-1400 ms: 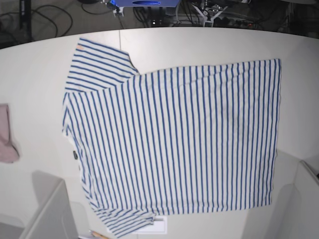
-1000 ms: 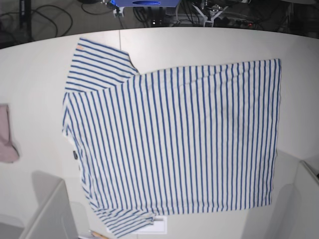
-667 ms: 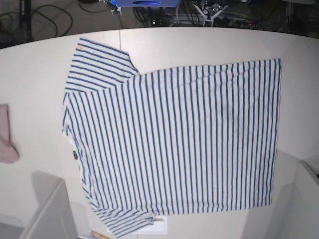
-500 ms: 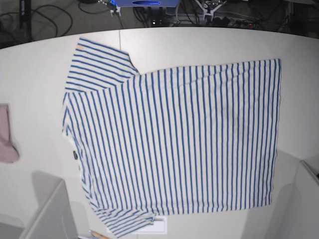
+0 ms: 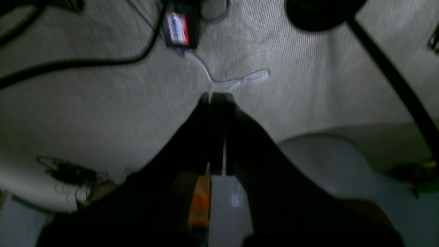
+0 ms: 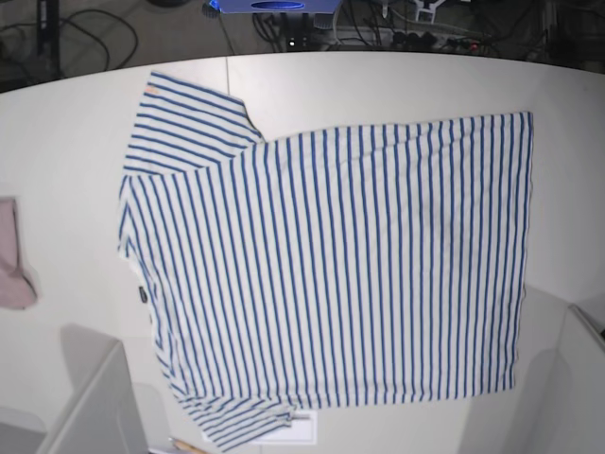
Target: Fold the T-shirt properly
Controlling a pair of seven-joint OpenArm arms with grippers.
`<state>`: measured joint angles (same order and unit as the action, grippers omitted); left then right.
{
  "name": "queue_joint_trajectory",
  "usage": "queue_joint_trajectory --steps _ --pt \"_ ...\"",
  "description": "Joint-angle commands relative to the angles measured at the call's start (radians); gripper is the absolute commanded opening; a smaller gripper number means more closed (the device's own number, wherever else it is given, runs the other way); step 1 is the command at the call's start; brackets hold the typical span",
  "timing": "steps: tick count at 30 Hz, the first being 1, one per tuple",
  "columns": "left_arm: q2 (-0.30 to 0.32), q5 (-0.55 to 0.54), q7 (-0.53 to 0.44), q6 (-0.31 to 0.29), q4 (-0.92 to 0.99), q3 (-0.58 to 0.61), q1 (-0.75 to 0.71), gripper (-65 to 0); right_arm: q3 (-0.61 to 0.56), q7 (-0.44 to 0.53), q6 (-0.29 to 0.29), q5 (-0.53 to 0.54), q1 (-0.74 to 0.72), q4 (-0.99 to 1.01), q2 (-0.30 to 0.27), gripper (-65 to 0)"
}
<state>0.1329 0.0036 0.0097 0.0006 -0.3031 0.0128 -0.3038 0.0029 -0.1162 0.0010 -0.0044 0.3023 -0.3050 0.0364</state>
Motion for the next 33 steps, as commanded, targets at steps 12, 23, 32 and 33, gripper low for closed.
queue_joint_trajectory --steps 12,23,32,33 --pt "0.061 0.002 -0.009 0.005 -0.285 -0.009 -0.200 -65.0 -0.001 -0.098 0.000 -0.001 0.143 -0.352 0.004 -65.0" --pt "0.061 0.002 -0.007 0.005 -0.313 -0.001 -0.206 -65.0 0.007 -0.115 -0.086 0.020 0.096 -0.256 0.004 -65.0" --pt "0.103 0.002 -0.004 0.005 -0.298 -0.001 -0.154 -65.0 0.009 -0.049 -0.144 0.053 -0.110 0.002 0.004 -65.0" --pt "0.110 0.002 -0.004 0.005 -0.281 -0.001 -0.137 -65.0 0.009 -0.027 -0.143 0.053 -0.150 0.073 0.004 -65.0"
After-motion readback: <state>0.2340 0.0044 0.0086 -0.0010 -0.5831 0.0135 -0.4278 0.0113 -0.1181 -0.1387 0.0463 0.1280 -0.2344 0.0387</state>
